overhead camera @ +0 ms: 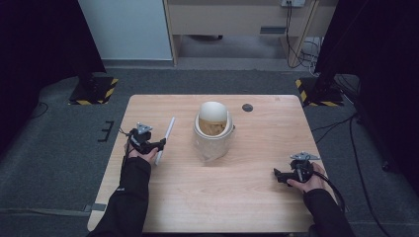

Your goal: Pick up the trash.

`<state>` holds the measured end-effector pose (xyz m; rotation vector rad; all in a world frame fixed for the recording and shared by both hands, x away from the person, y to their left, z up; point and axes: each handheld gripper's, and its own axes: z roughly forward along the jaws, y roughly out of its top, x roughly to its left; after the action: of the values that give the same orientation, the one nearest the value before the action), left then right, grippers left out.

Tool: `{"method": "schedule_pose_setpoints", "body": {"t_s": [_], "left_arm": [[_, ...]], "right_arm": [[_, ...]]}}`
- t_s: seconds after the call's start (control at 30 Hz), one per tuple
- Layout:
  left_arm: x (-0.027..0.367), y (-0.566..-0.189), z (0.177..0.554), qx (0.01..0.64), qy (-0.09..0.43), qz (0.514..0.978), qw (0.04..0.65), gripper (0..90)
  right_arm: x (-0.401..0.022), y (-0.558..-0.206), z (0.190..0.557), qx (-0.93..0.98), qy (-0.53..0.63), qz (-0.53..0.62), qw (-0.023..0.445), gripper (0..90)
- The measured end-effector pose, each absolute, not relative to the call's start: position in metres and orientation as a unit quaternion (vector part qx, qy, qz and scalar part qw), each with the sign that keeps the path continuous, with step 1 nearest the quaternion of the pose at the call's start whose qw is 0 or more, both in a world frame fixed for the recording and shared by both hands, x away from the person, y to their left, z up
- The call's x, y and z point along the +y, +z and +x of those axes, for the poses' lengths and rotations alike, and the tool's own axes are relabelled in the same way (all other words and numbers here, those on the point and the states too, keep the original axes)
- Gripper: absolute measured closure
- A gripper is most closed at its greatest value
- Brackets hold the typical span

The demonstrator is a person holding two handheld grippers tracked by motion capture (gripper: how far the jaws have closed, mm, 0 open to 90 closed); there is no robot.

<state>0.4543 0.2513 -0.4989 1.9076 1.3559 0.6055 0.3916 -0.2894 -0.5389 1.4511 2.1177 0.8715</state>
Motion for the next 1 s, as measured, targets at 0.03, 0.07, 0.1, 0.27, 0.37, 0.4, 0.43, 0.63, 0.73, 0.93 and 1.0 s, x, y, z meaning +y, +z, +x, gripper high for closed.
{"method": "schedule_pose_setpoints", "body": {"t_s": [0.03,0.07,0.1,0.27,0.37,0.4,0.43,0.63,0.73,0.93,1.0], "left_arm": [[0.251,-0.501,0.455,0.525,0.231,0.741,0.350,32.7],[0.251,-0.501,0.455,0.525,0.231,0.741,0.350,33.5],[0.250,-0.503,0.455,0.525,0.230,0.744,0.344,33.5],[0.246,-0.517,0.456,0.528,0.213,0.762,0.309,45.2],[0.245,-0.522,0.455,0.526,0.208,0.772,0.290,52.1],[0.245,-0.522,0.455,0.526,0.208,0.772,0.290,54.6],[0.244,-0.522,0.454,0.522,0.209,0.776,0.287,56.9],[0.241,-0.522,0.450,0.518,0.206,0.776,0.294,73.3],[0.241,-0.520,0.446,0.517,0.199,0.781,0.288,77.5],[0.248,-0.517,0.439,0.519,0.184,0.786,0.280,79.2],[0.251,-0.516,0.434,0.517,0.179,0.789,0.279,79.2]], "right_arm": [[-0.289,-0.539,0.392,0.764,0.314,0.522,0.213,0.9],[-0.289,-0.539,0.392,0.764,0.314,0.522,0.213,0.9],[-0.290,-0.539,0.392,0.764,0.314,0.522,0.214,0.9],[-0.289,-0.539,0.392,0.763,0.314,0.523,0.214,1.0],[-0.289,-0.539,0.392,0.763,0.314,0.523,0.213,1.1],[-0.289,-0.539,0.392,0.763,0.314,0.523,0.213,1.1],[-0.290,-0.539,0.392,0.764,0.314,0.522,0.213,1.1],[-0.289,-0.539,0.391,0.763,0.315,0.523,0.213,1.4],[-0.289,-0.539,0.391,0.763,0.314,0.523,0.213,1.5],[-0.290,-0.539,0.391,0.764,0.314,0.522,0.213,1.7],[-0.290,-0.538,0.391,0.765,0.314,0.521,0.213,1.9]]}}
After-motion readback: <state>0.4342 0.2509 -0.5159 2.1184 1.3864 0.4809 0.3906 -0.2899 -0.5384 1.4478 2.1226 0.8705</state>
